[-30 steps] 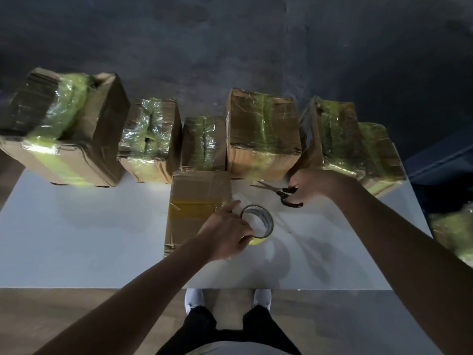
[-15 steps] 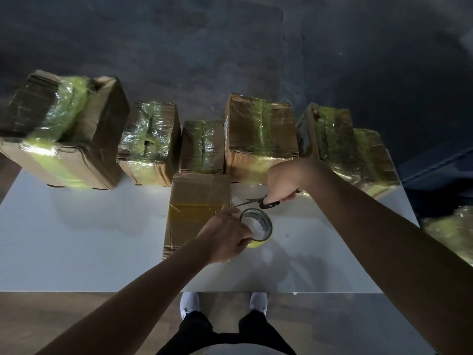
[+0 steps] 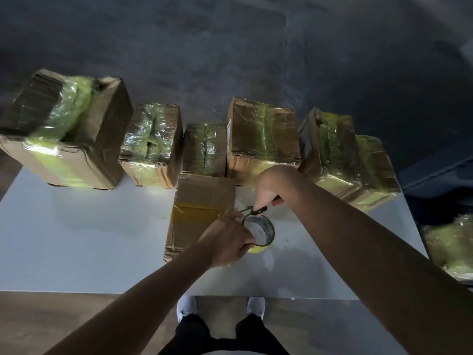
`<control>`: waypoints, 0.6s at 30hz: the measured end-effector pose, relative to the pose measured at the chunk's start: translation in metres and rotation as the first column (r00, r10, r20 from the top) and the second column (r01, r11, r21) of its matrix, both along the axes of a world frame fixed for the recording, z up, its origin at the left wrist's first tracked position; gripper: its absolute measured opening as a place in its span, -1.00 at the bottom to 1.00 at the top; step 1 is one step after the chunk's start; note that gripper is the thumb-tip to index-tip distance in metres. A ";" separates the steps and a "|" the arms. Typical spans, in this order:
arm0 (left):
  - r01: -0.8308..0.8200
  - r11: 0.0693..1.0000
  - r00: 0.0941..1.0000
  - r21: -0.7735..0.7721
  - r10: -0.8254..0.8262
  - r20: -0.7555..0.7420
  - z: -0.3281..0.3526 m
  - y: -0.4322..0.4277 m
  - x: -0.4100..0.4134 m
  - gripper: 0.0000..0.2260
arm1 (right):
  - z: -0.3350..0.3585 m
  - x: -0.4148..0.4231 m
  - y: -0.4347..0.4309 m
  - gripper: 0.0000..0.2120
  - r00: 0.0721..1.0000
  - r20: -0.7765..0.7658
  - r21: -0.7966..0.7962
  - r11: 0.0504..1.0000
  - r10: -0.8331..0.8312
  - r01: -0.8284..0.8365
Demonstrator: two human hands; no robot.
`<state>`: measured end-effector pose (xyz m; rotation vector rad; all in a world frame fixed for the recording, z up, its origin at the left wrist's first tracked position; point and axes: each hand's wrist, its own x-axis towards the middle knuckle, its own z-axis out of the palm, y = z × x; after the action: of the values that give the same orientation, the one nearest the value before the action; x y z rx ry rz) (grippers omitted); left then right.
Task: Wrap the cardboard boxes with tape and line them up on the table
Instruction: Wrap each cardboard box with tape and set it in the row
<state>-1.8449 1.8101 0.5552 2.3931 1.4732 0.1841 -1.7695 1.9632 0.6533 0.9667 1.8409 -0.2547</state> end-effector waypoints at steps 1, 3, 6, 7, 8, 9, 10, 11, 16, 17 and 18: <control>0.002 1.000 1.000 0.000 -0.002 0.002 0.000 0.000 0.000 -0.71 | -0.002 0.001 0.000 -0.64 1.000 0.009 -0.001 1.000 0.015 -0.015; 0.003 1.000 1.000 0.002 -0.003 0.010 -0.001 0.000 -0.001 -0.71 | -0.006 0.002 0.002 -0.61 0.999 0.027 0.000 1.000 0.030 -0.030; -0.001 1.000 0.999 0.005 0.001 0.041 -0.002 0.000 -0.002 -0.73 | -0.007 0.002 0.005 -0.43 0.995 0.075 -0.019 0.998 0.068 -0.066; -0.002 1.000 0.999 0.004 0.002 0.047 -0.003 0.000 -0.002 -0.73 | -0.007 0.003 0.006 -0.42 0.994 0.068 -0.018 0.997 0.080 -0.079; -0.001 1.000 0.999 0.004 0.001 0.050 -0.003 0.000 -0.002 -0.73 | -0.006 0.003 0.007 -0.44 0.995 0.058 -0.018 0.996 0.086 -0.085; 0.001 1.000 0.999 0.005 -0.001 0.048 -0.004 0.001 -0.002 -0.73 | -0.005 0.004 0.007 -0.47 0.995 0.044 -0.022 0.996 0.089 -0.088; 0.003 1.000 0.999 0.007 -0.004 0.041 -0.005 0.001 -0.002 -0.73 | -0.004 0.006 0.007 -0.53 0.995 0.034 -0.028 0.995 0.093 -0.092; 0.006 1.000 0.999 0.008 -0.006 0.035 -0.005 0.001 -0.002 -0.73 | -0.003 0.007 0.007 -0.59 0.995 0.028 -0.032 0.995 0.094 -0.093; 0.013 1.000 1.000 0.003 -0.013 0.026 -0.007 0.002 -0.002 -0.72 | 0.002 0.013 0.009 -0.63 0.997 -0.002 -0.045 0.996 0.079 -0.079; 0.015 1.000 1.000 0.002 -0.015 0.020 -0.007 0.003 -0.001 -0.71 | 0.002 0.015 0.010 -0.60 0.998 -0.010 -0.050 0.996 0.067 -0.067; 0.018 1.000 1.000 0.000 -0.018 0.012 -0.006 0.003 -0.001 -0.71 | 0.003 0.019 0.010 -0.56 0.998 -0.021 -0.051 0.997 0.052 -0.053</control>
<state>-1.8459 1.8127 0.5489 2.4001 1.4463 0.1942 -1.7505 1.9732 0.6561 0.8818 1.8664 -0.2790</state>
